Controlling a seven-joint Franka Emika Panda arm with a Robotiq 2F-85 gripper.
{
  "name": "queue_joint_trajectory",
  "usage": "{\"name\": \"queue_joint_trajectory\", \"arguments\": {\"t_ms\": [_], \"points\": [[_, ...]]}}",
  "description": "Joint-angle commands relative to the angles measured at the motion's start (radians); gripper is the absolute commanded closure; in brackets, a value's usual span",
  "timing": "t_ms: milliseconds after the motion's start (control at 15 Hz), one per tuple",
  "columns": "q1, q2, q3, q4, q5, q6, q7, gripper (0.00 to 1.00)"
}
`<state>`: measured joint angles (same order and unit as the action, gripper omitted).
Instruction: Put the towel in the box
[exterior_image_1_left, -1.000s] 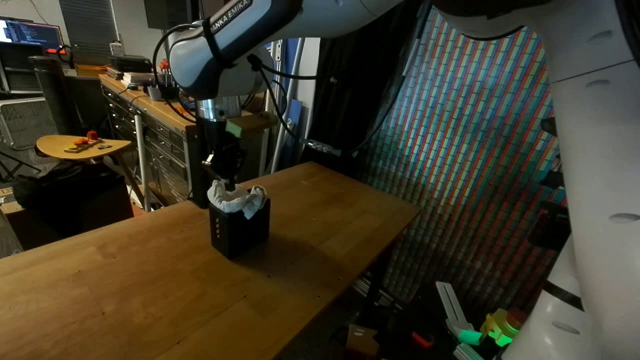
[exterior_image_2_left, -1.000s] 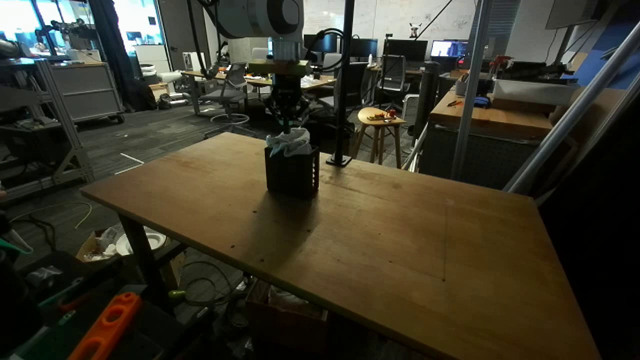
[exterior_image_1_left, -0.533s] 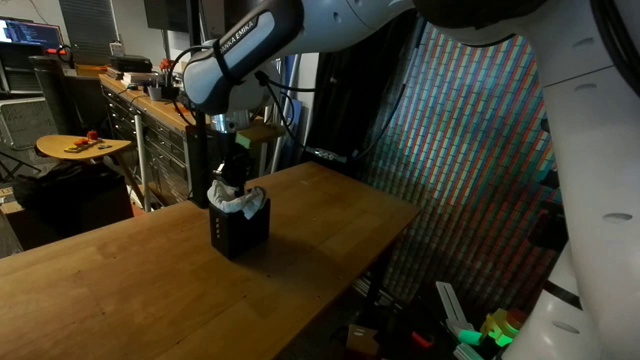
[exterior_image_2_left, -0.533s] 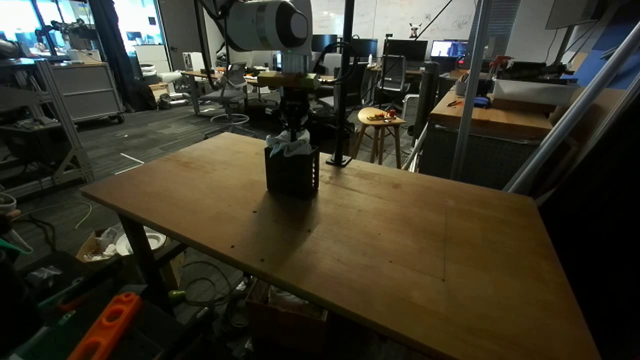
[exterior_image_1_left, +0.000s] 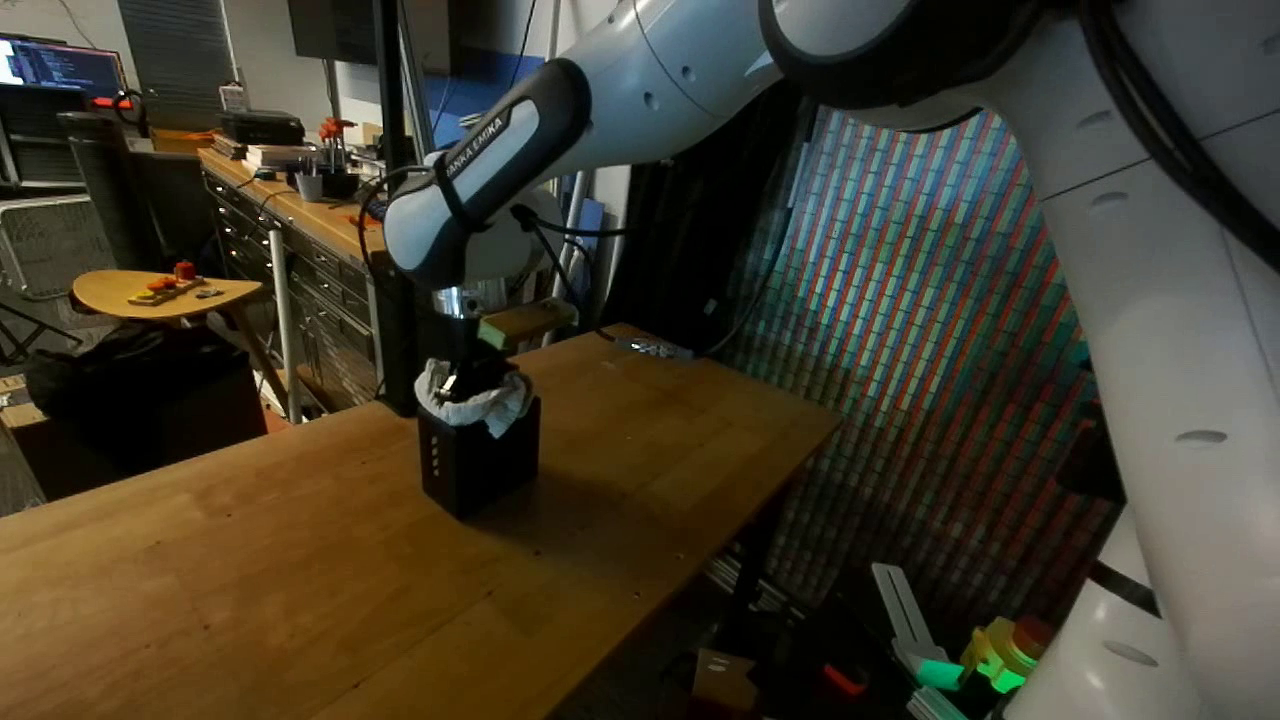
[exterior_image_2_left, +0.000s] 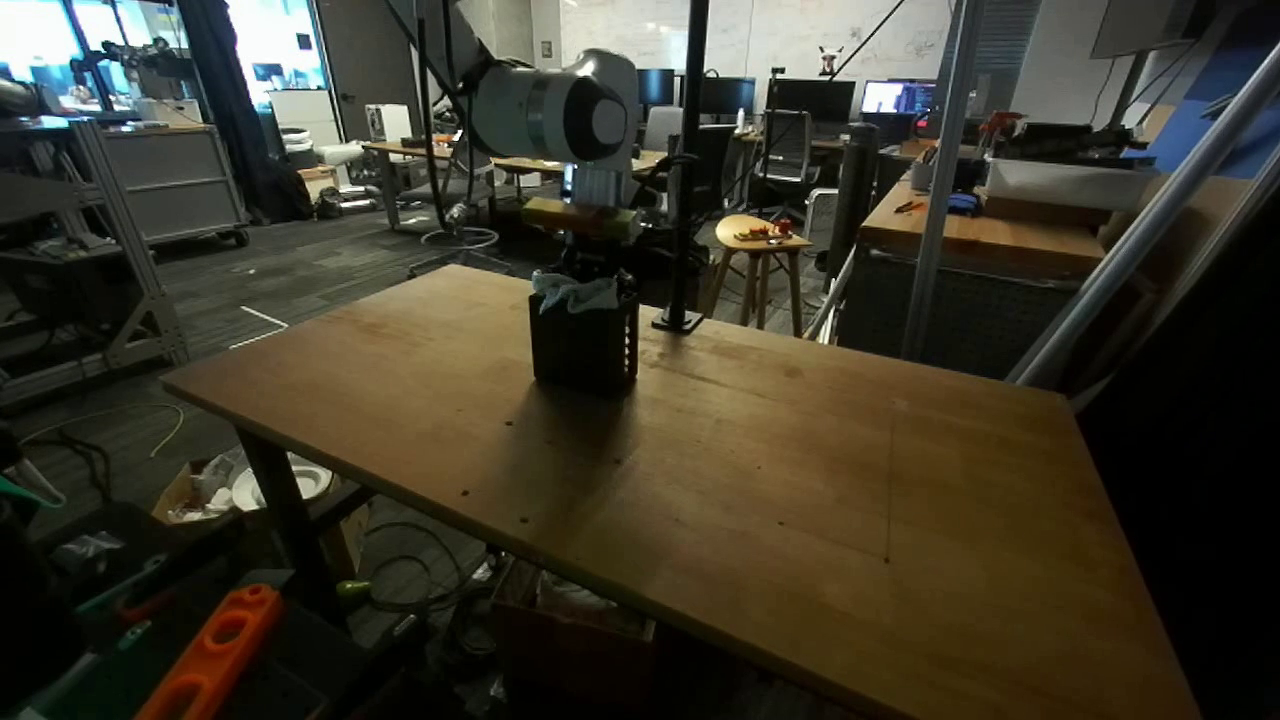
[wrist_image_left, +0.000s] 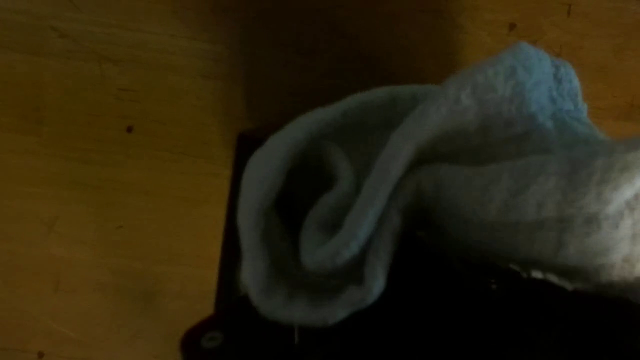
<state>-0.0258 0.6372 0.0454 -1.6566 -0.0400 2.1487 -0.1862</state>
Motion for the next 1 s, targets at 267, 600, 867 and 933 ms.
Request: {"name": "queue_joint_trajectory", "arguments": {"t_ms": [267, 600, 867, 933], "points": [[-0.022, 0.039, 0.044, -0.024, 0.100, 0.034, -0.047, 0.95], [-0.022, 0.013, 0.045, -0.042, 0.112, 0.035, -0.046, 0.95], [-0.004, -0.049, 0.023, -0.056, 0.065, 0.021, -0.040, 0.95], [0.003, -0.064, 0.018, -0.054, 0.047, 0.011, -0.039, 0.95]]}}
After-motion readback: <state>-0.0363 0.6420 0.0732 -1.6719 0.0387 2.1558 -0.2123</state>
